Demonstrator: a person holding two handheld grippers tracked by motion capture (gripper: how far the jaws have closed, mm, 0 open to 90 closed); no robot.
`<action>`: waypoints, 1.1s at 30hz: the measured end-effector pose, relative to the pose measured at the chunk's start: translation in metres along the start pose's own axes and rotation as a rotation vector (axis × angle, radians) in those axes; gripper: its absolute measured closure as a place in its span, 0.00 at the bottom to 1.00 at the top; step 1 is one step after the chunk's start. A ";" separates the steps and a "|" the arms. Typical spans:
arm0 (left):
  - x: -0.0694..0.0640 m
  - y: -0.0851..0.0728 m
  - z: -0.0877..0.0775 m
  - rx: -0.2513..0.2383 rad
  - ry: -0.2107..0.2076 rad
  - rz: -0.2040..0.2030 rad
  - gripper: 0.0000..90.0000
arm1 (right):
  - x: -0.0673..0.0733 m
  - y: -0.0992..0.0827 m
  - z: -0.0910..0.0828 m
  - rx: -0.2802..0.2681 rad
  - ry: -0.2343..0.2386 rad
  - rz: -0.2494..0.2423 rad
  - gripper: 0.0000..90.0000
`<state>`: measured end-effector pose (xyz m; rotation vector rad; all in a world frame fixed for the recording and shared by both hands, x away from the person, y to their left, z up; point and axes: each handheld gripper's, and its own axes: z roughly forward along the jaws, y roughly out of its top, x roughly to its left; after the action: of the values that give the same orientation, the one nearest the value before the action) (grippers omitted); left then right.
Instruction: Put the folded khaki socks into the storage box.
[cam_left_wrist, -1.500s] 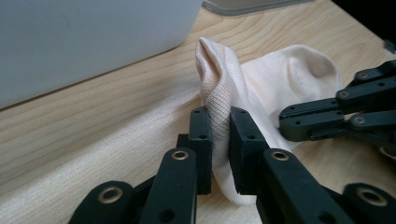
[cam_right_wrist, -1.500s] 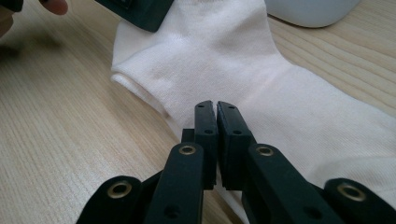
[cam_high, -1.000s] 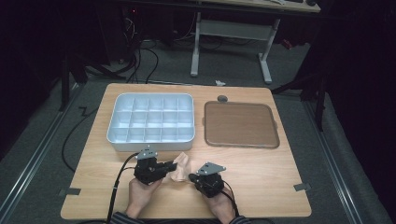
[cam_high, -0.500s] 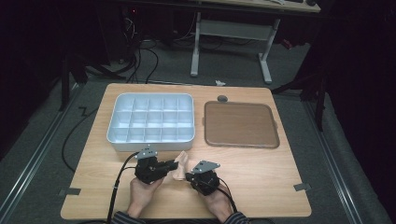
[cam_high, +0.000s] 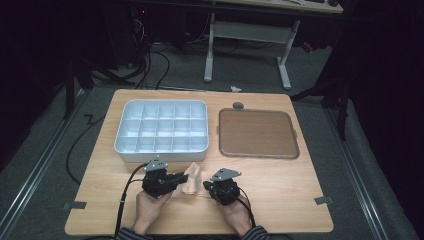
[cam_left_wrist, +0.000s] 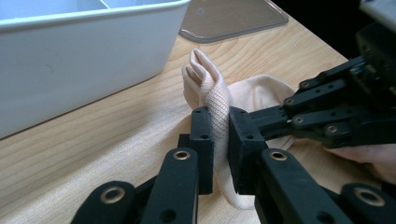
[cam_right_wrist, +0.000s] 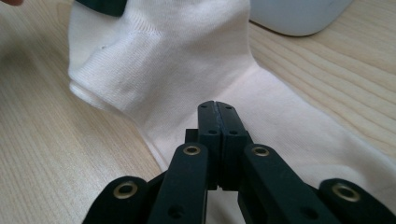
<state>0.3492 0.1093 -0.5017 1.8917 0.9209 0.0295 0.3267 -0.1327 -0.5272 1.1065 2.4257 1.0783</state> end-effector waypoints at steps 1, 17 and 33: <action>0.000 0.000 0.000 -0.002 -0.002 0.000 0.91 | 0.001 0.000 0.001 0.002 0.004 0.002 1.00; -0.003 0.003 -0.001 -0.024 -0.012 0.017 0.91 | 0.009 0.010 0.014 0.012 0.051 -0.044 1.00; 0.002 0.000 -0.005 0.000 0.033 0.011 0.91 | -0.031 -0.008 -0.039 -0.089 -0.085 0.084 0.88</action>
<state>0.3485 0.1142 -0.4992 1.9008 0.9331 0.0673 0.3238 -0.1796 -0.5075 1.2094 2.2618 1.1294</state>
